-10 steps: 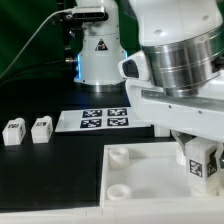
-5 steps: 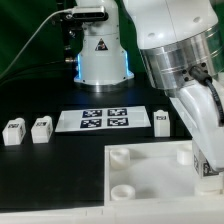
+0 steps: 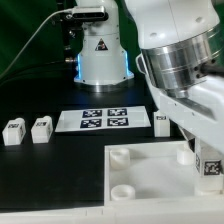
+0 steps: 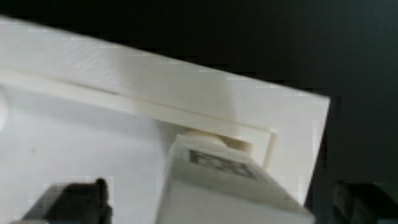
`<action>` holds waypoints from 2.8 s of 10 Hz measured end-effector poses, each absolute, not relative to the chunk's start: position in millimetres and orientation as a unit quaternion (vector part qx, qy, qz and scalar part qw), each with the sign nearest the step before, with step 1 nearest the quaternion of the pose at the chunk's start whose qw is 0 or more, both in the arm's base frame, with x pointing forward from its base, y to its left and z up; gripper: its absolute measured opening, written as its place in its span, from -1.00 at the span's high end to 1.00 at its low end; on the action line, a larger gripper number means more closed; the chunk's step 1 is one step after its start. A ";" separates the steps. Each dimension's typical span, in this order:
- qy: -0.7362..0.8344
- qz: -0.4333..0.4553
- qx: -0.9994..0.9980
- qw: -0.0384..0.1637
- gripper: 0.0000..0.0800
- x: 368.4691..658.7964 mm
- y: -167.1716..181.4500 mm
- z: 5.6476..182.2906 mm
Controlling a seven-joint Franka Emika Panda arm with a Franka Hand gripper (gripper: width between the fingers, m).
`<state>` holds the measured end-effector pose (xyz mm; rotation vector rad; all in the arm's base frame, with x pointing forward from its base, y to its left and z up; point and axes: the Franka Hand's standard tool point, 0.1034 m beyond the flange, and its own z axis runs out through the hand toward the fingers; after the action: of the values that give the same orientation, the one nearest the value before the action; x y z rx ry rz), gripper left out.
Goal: Assemble one leg
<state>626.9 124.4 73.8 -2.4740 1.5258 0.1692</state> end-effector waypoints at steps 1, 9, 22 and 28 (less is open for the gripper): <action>0.462 0.047 -0.878 0.112 -0.60 626.6 126.8 75.7; 0.060 0.020 -0.995 0.071 -0.52 630.6 113.7 76.4; 0.719 0.090 -0.683 0.088 0.26 631.8 118.3 74.7; 0.497 0.078 -0.861 0.078 -0.61 627.5 118.9 77.3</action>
Offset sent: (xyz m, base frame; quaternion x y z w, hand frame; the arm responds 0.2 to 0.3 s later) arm 0.0000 0.0000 0.0000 0.0000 0.0000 -0.1790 0.9838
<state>627.5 118.9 77.3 -2.5775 1.4886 0.2341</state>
